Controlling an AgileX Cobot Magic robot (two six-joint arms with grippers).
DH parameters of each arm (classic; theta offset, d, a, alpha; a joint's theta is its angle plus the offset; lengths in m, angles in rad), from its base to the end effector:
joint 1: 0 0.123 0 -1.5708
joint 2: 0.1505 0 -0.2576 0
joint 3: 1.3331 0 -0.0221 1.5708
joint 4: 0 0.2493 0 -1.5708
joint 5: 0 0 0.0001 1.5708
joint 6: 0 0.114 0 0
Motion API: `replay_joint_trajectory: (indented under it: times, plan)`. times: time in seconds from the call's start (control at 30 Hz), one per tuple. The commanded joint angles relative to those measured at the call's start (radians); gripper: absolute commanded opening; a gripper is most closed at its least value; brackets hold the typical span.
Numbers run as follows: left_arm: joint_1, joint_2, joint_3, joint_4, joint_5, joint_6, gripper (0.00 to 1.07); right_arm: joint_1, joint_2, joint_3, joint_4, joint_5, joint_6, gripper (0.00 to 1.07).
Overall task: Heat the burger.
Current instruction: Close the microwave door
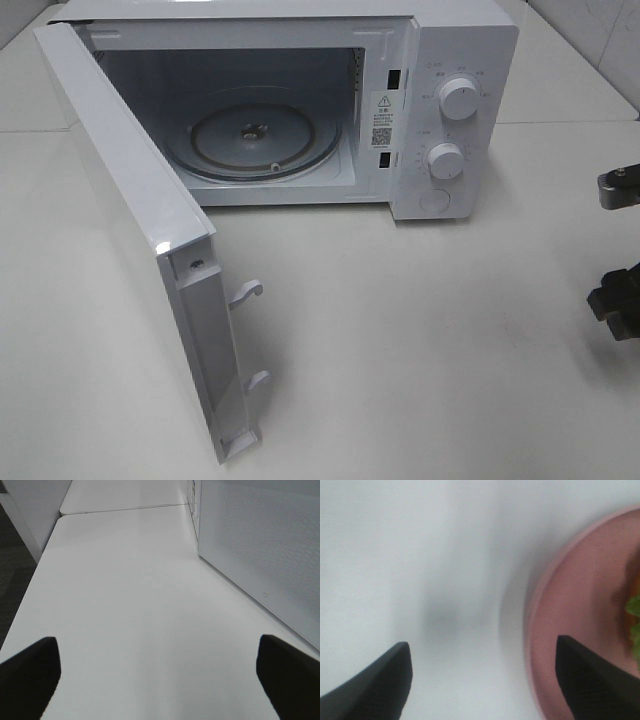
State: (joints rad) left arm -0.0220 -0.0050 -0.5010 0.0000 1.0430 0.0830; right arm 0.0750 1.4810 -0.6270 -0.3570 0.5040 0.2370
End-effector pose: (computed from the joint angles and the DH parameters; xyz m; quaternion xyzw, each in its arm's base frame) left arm 0.0421 -0.0009 0.2684 0.0444 0.8458 0.0162 0.5314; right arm 0.2472 -0.0007 0.1166 -0.0617 0.9813 -0.0839 0.1621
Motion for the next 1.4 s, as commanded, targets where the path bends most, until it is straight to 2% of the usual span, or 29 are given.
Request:
replay_joint_trajectory:
  times: [0.03, 0.07, 0.1, 0.13, 0.17, 0.27, 0.37, 0.43, 0.47, 0.53, 0.6, 0.73, 0.8, 0.93, 1.0, 1.03, 1.07, 1.13, 1.27, 1.4]
  plan:
    - [-0.002, -0.020, 0.002, -0.009, -0.009, -0.006, 1.01, -0.005, -0.043, -0.009, 0.170, 0.038, -0.207, 0.75]
    - [-0.002, -0.020, 0.002, -0.009, -0.009, -0.006, 1.01, -0.005, -0.062, -0.009, 0.244, 0.049, -0.287, 0.75]
    - [-0.002, -0.020, 0.002, -0.009, -0.009, -0.006, 1.01, -0.005, -0.062, -0.009, 0.244, 0.049, -0.287, 0.75]
    - [-0.002, -0.020, 0.002, -0.009, -0.009, -0.006, 1.01, -0.005, -0.096, -0.009, 0.357, 0.062, -0.398, 0.75]
    - [-0.002, -0.020, 0.002, -0.009, -0.009, -0.006, 1.01, -0.005, -0.134, -0.009, 0.413, 0.062, -0.408, 0.75]
    - [-0.002, -0.020, 0.002, -0.009, -0.009, -0.006, 1.01, -0.024, -0.187, -0.009, 0.432, 0.052, -0.340, 0.75]
    - [-0.002, -0.020, 0.002, -0.009, -0.009, -0.006, 1.01, -0.039, -0.223, -0.009, 0.394, 0.058, -0.283, 0.78]
    - [-0.002, -0.020, 0.002, -0.009, -0.009, -0.006, 1.01, -0.040, -0.280, -0.009, 0.262, 0.102, -0.161, 0.80]
    - [-0.002, -0.020, 0.002, -0.009, -0.009, -0.006, 1.01, -0.040, -0.280, -0.009, 0.262, 0.102, -0.161, 0.80]
    - [-0.002, -0.020, 0.002, -0.009, -0.009, -0.006, 1.01, -0.040, -0.336, -0.009, 0.136, 0.188, -0.032, 0.81]
    - [-0.002, -0.020, 0.002, -0.009, -0.009, -0.006, 1.01, -0.039, -0.356, -0.009, 0.111, 0.225, -0.009, 0.81]
    - [-0.002, -0.020, 0.002, -0.009, -0.009, -0.006, 1.01, -0.039, -0.435, -0.009, 0.123, 0.278, -0.015, 0.81]
    - [-0.002, -0.020, 0.002, -0.009, -0.009, -0.006, 1.01, -0.039, -0.593, -0.009, 0.179, 0.312, -0.072, 0.80]
    - [-0.002, -0.020, 0.002, -0.009, -0.009, -0.006, 1.01, -0.039, -0.701, -0.009, 0.190, 0.356, -0.080, 0.79]
    - [-0.002, -0.020, 0.002, -0.009, -0.009, -0.006, 1.01, -0.039, -0.835, -0.009, 0.190, 0.413, -0.090, 0.78]
    - [-0.002, -0.020, 0.002, -0.009, -0.009, -0.006, 1.01, -0.039, -0.835, -0.009, 0.190, 0.413, -0.090, 0.78]
    - [-0.002, -0.020, 0.002, -0.009, -0.009, -0.006, 1.01, -0.039, -0.927, -0.009, 0.190, 0.436, -0.091, 0.78]
    - [-0.002, -0.020, 0.002, -0.009, -0.009, -0.006, 1.01, -0.039, -0.962, -0.009, 0.190, 0.443, -0.091, 0.77]
    - [-0.002, -0.020, 0.002, -0.009, -0.009, -0.006, 1.01, -0.039, -1.165, -0.009, 0.191, 0.480, -0.090, 0.76]
    - [-0.002, -0.020, 0.002, -0.009, -0.009, -0.006, 1.01, -0.039, -1.266, -0.009, 0.195, 0.484, -0.092, 0.76]
